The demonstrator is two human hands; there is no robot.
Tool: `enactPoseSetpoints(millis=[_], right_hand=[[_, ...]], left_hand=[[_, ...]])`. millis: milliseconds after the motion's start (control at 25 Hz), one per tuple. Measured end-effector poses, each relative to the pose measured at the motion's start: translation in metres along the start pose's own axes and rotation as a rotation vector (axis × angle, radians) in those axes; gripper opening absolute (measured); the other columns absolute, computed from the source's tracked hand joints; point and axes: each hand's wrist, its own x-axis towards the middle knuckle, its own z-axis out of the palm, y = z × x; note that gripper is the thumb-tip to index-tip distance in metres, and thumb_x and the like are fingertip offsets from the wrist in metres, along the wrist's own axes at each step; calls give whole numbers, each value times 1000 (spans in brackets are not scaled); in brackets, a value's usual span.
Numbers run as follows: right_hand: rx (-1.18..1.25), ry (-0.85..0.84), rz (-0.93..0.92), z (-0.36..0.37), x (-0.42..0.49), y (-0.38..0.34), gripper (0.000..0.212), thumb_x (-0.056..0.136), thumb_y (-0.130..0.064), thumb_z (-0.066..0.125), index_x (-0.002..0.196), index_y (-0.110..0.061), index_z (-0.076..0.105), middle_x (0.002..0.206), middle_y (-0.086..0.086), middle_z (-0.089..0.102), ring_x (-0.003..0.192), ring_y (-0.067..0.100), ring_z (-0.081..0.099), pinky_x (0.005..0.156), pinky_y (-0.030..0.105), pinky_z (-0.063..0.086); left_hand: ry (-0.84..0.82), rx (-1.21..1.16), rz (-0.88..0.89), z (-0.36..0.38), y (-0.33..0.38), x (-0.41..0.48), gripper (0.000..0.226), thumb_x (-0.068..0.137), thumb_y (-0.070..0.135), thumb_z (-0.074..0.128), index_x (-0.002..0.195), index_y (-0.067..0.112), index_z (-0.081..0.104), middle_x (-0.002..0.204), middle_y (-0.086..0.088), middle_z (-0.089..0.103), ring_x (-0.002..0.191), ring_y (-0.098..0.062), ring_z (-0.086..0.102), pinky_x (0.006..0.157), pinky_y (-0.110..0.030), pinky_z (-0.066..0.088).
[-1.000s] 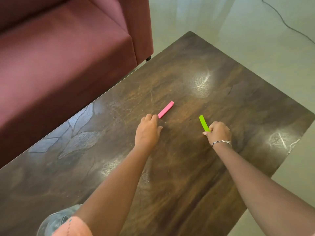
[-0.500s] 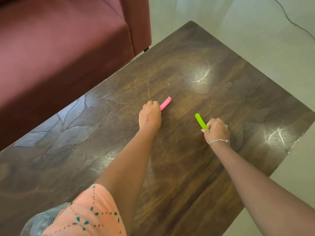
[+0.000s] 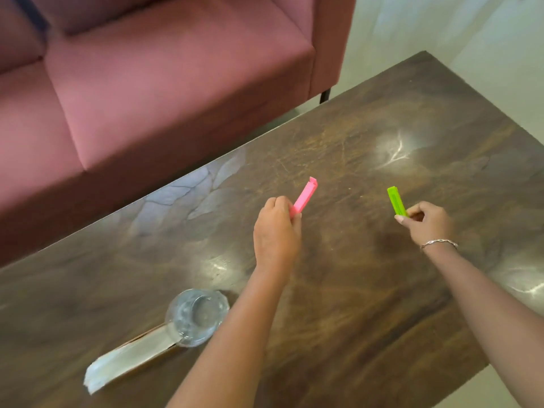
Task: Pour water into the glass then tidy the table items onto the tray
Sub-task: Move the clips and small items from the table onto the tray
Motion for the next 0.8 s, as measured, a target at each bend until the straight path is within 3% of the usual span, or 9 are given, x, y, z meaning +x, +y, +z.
enactPoseSetpoints(millis=[80, 160, 360, 400, 520, 680, 800], right_hand=[[79, -45, -100, 21, -29, -34, 14, 72, 0, 73, 78, 8, 63, 71, 13, 57, 66, 24, 48, 55, 25, 35], [132, -87, -183, 39, -63, -70, 12, 72, 0, 73, 78, 6, 63, 70, 11, 56, 60, 23, 48, 51, 11, 35], [323, -156, -228, 76, -152, -154, 12, 76, 2, 69, 83, 9, 62, 67, 17, 57, 44, -12, 51, 46, 2, 36], [380, -179, -208, 85, -171, -170, 12, 77, 3, 68, 85, 9, 62, 60, 15, 60, 42, -13, 51, 44, 1, 37], [486, -344, -158, 112, -228, -218, 7, 80, 1, 65, 76, 0, 59, 38, -15, 58, 37, -12, 52, 41, -1, 39], [560, -542, -203, 149, -307, -280, 27, 82, 1, 63, 68, -20, 53, 50, -5, 61, 40, -10, 55, 43, -1, 41], [603, -674, -290, 180, -373, -328, 23, 79, 1, 64, 68, -17, 55, 44, -19, 61, 40, -9, 55, 44, 0, 42]], left_hand=[[77, -28, -27, -34, -22, -14, 8, 86, 14, 58, 83, 7, 57, 91, -6, 59, 77, -25, 54, 67, -33, 41], [156, -44, -53, -72, -46, -29, 8, 85, 14, 59, 82, 7, 57, 86, -6, 58, 74, -24, 53, 64, -32, 39], [290, -43, -139, -171, -121, -79, 8, 83, 14, 61, 79, 8, 57, 80, -4, 57, 67, -18, 48, 61, -24, 32], [323, -32, -162, -193, -140, -91, 8, 82, 13, 61, 79, 8, 57, 79, -4, 57, 66, -19, 48, 60, -23, 31], [400, 0, -252, -252, -198, -133, 8, 82, 13, 61, 78, 8, 57, 79, -6, 57, 70, -23, 52, 62, -25, 31], [451, 54, -397, -310, -272, -185, 9, 83, 14, 59, 79, 6, 57, 83, -10, 59, 76, -29, 55, 66, -36, 39], [489, 107, -509, -346, -333, -220, 10, 85, 14, 57, 82, 5, 56, 88, -13, 60, 81, -32, 56, 70, -41, 43]])
